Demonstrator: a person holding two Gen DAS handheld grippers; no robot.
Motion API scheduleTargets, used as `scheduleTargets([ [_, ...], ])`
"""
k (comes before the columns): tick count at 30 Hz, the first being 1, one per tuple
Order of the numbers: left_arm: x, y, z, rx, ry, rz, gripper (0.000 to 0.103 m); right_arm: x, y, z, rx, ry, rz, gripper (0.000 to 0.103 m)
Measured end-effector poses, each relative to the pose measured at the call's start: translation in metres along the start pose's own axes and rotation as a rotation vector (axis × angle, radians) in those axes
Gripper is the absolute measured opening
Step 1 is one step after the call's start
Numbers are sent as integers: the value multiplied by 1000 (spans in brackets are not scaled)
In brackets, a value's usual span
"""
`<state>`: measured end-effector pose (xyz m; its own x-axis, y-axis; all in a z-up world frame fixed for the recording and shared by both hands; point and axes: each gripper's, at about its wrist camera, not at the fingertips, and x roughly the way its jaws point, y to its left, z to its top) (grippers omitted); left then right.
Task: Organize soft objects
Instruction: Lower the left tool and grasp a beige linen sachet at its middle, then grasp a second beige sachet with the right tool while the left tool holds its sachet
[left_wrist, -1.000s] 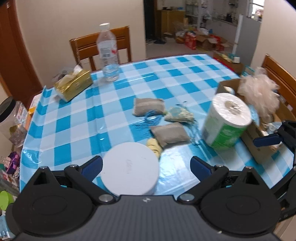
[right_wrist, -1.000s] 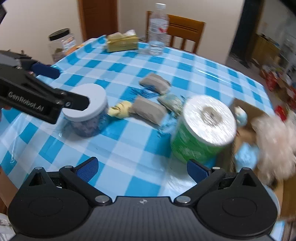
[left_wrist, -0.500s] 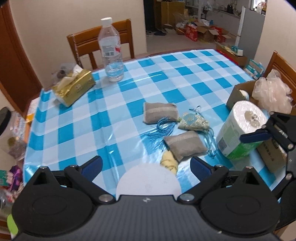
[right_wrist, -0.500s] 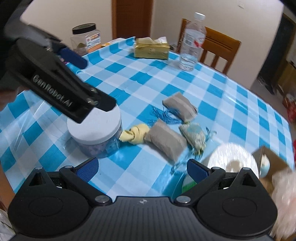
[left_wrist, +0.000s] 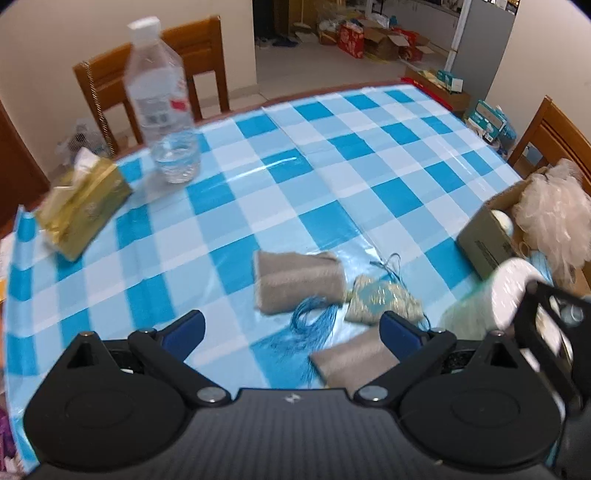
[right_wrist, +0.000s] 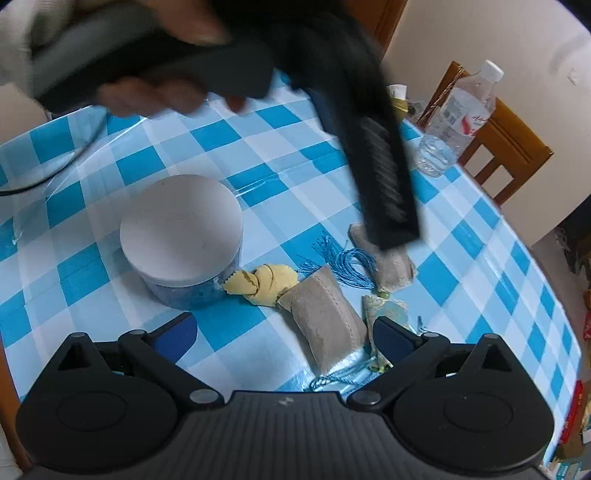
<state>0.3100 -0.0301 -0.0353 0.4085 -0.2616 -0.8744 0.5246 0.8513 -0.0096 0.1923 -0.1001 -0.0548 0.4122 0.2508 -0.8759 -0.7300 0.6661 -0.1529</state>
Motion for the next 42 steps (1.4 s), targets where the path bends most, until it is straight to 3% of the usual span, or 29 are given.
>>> scheduleTargets([
  [11, 85, 10, 28, -89, 59, 10, 98, 19, -20, 3, 39, 46, 83, 102],
  [22, 110, 6, 27, -78, 85, 19, 98, 29, -24, 9, 86, 63, 60, 101],
  [26, 113, 6, 25, -93, 93, -20, 80, 32, -29, 9, 90, 73, 47, 98],
  [31, 111, 6, 25, -84, 77, -11, 70, 38, -40, 11, 93, 88, 55, 97],
  [33, 109, 7, 26, -91, 75, -24, 58, 41, -44, 12, 96, 95, 62, 95],
  [35, 107, 9, 27, -99, 68, -25, 55, 45, -48, 14, 106, 107, 73, 90],
  [42, 105, 11, 26, -97, 53, 17, 54, 66, -57, 23, 200, 165, 92, 86],
])
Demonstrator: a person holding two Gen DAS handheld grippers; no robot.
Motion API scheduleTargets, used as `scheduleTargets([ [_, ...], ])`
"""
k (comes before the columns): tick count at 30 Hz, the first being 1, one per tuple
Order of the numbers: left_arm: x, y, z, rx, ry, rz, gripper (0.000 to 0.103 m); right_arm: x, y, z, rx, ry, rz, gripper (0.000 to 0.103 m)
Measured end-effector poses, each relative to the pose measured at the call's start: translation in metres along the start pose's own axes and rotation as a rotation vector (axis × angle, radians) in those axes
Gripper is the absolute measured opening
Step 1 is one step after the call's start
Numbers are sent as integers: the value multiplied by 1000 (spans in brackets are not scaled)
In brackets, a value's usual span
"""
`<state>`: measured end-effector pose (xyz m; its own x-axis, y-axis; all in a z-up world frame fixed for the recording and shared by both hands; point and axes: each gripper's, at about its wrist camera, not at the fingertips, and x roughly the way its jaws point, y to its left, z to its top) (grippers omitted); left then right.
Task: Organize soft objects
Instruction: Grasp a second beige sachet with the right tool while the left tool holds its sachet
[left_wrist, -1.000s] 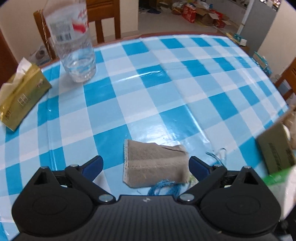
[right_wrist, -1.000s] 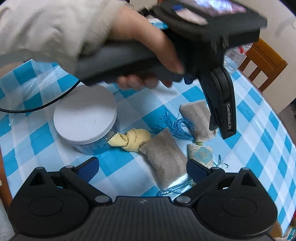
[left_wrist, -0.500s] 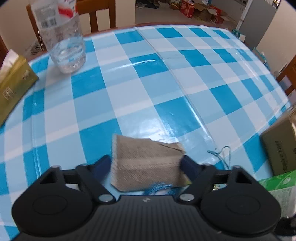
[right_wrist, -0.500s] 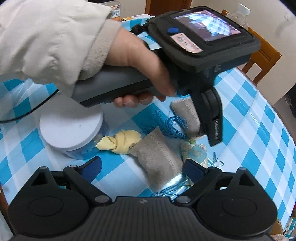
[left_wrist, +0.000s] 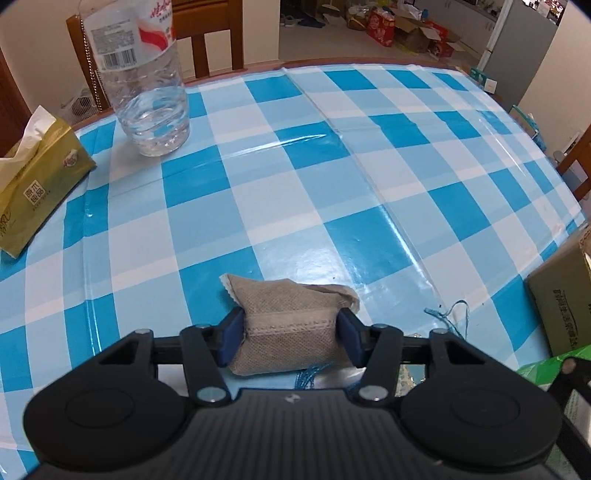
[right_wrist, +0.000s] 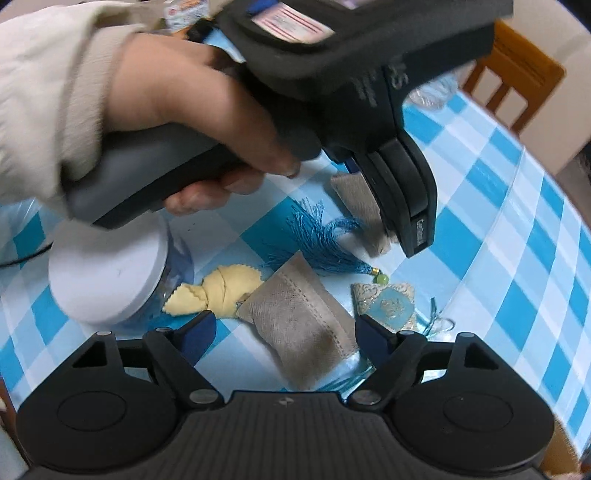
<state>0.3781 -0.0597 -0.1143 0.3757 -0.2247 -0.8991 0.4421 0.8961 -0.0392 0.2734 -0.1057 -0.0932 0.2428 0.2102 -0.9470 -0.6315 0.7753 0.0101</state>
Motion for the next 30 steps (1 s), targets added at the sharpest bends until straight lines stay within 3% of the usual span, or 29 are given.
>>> scheduleTargets([
  [10, 0, 2, -1, -1, -7, -8, 54, 29, -13, 11, 295, 105, -33, 85],
  [19, 1, 2, -1, 8, -8, -4, 54, 41, -22, 8, 426, 116, -67, 85],
  [25, 2, 0, -1, 16, -8, 3, 56, 42, -20, 3, 425, 96, -86, 84],
  [27, 1, 0, 0, 20, -8, -3, 53, 42, -14, 2, 403, 81, -101, 80],
  [30, 0, 2, 0, 16, -10, -14, 49, 37, 0, -4, 360, 58, -120, 65],
])
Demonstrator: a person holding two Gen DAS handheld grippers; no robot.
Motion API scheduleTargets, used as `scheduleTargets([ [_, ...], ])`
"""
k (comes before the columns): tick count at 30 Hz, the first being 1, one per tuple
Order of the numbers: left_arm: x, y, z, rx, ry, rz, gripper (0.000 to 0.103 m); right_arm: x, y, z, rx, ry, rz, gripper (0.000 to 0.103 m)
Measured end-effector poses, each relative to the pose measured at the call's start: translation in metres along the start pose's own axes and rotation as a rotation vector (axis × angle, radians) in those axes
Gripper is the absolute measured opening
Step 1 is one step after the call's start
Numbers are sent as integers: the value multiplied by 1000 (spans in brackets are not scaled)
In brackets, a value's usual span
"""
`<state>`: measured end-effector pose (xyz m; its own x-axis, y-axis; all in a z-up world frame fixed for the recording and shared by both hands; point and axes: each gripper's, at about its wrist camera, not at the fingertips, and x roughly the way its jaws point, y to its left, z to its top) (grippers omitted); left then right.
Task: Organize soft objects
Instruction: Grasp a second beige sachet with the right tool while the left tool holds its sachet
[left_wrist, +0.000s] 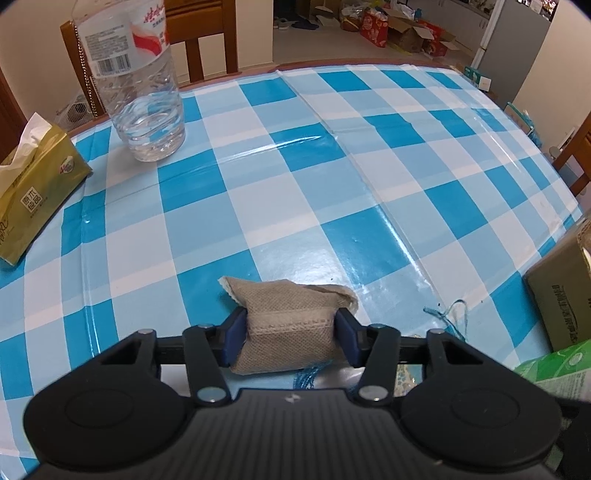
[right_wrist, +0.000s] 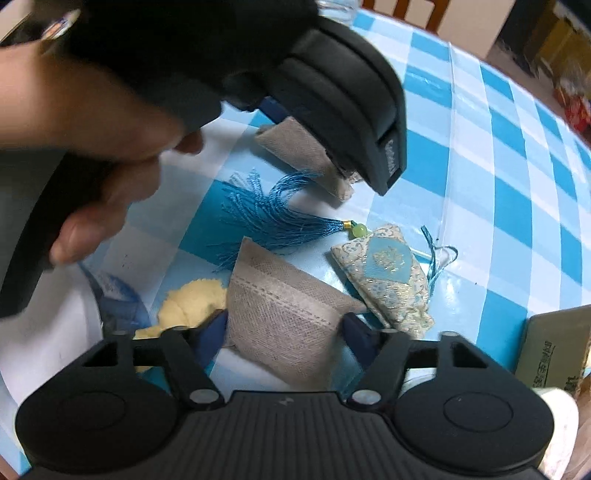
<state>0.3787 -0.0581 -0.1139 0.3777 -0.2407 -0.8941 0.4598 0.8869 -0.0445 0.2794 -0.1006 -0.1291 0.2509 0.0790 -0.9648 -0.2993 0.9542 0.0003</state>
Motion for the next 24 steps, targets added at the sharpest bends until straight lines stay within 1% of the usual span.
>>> scheduleTargets([
  [1, -1, 0, 0, -2, -1, -3, 48, -2, 2, -2, -6, -7, 1, 59],
  [3, -3, 1, 0, -3, -3, -4, 44, -3, 4, -6, -12, -21, 5, 55],
  [5, -7, 0, 0, 1, -8, -4, 41, -4, 4, -10, -15, -34, 12, 49],
  [8, -12, -2, -1, 8, -11, -7, 41, -7, 3, -19, -17, -46, 36, 46],
  [12, -20, -4, -4, 24, -14, -9, 40, -19, 3, -27, -27, -52, 46, 45],
  [22, -53, -7, -11, 61, -43, -16, 40, -48, 4, -41, -63, -122, 60, 45],
  [24, -61, -7, -14, 66, -48, -13, 40, -55, 5, -45, -72, -135, 52, 45],
])
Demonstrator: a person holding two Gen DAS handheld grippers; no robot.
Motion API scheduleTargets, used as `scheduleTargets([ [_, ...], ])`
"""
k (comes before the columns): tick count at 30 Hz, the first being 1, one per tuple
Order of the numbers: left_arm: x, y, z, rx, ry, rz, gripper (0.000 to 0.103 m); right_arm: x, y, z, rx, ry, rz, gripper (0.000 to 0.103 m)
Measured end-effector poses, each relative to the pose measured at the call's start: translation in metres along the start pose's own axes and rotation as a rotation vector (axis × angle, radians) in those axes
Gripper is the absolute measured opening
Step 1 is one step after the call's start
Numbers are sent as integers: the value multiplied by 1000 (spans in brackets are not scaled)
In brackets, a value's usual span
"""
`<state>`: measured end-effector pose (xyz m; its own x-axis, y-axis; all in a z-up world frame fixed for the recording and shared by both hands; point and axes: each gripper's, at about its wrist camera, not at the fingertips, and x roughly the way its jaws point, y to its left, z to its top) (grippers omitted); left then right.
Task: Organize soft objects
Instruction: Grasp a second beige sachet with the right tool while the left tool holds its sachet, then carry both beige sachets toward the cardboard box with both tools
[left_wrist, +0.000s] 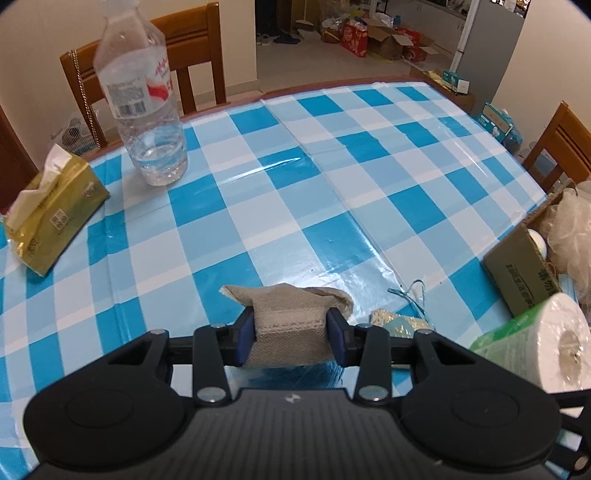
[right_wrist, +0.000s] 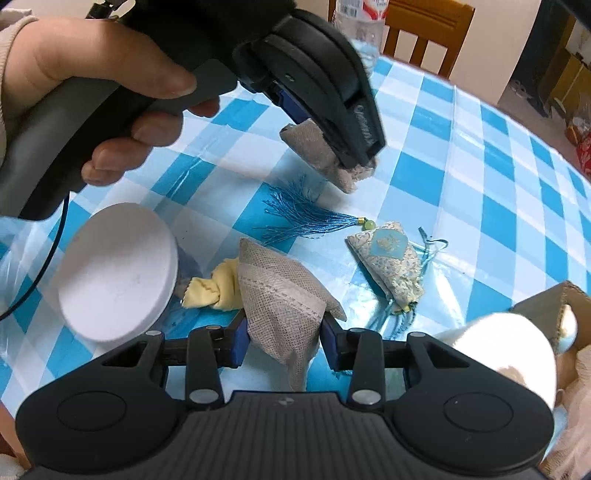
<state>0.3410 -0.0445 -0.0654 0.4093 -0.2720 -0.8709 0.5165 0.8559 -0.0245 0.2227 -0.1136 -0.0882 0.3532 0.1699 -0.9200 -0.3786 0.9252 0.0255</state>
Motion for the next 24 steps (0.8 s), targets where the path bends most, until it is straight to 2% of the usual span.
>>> scheduleTargets([
  [12, -45, -10, -22, 28, -16, -12, 40, -37, 23, -39, -67, -24, -14, 45],
  [24, -93, -27, -46, 76, -42, -51, 40, -66, 39, -71, -35, -22, -9, 45],
])
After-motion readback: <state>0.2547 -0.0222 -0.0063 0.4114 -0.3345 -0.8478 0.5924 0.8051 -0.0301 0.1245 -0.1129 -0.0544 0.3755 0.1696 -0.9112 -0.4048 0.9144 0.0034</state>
